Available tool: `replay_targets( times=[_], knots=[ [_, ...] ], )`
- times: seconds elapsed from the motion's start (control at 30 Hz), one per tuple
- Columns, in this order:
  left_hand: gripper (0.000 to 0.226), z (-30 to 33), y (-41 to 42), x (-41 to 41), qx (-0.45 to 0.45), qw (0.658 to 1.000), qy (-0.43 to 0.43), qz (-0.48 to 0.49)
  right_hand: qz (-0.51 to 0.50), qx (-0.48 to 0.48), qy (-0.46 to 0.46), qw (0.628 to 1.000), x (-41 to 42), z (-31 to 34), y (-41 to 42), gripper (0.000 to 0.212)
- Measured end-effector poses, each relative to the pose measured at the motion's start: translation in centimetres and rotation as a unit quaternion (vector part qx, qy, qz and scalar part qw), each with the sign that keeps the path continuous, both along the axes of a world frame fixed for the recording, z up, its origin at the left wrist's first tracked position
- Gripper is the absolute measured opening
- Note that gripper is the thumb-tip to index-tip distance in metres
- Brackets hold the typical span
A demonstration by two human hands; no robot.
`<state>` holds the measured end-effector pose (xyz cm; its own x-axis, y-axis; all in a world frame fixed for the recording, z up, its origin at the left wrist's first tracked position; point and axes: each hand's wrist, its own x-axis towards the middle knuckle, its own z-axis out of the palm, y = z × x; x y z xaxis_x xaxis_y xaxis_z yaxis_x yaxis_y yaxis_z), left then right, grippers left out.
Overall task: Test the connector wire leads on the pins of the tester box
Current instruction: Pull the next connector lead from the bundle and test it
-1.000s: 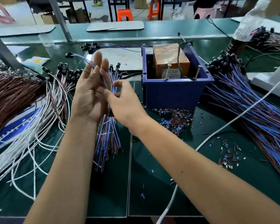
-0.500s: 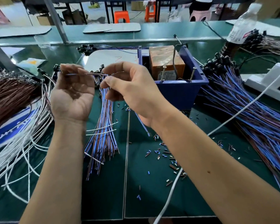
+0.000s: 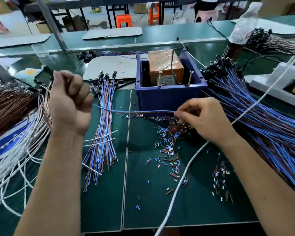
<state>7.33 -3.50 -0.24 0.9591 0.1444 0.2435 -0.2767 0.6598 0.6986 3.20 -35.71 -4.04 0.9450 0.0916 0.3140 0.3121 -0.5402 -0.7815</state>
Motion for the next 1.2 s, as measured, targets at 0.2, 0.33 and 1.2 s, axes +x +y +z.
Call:
replay_targets(
  times=[0.2, 0.33, 1.2],
  knots=[
    [0.032, -0.9, -10.4, -3.0, 0.539, 0.788, -0.253, 0.157, 0.019, 0.01, -0.108, 0.994, -0.5, -0.5, 0.3, 0.01],
    [0.028, -1.6, -14.2, -3.9, 0.673, 0.668, -0.294, 0.119, 0.035, 0.12, -0.095, 0.988, -0.4, -0.7, 0.5, 0.021],
    [0.015, -4.3, -12.2, -3.1, 0.482, 0.875, -0.036, -0.028, -0.058, 0.288, 0.005, 0.956, 0.0, -1.8, 0.1, 0.031]
  ],
)
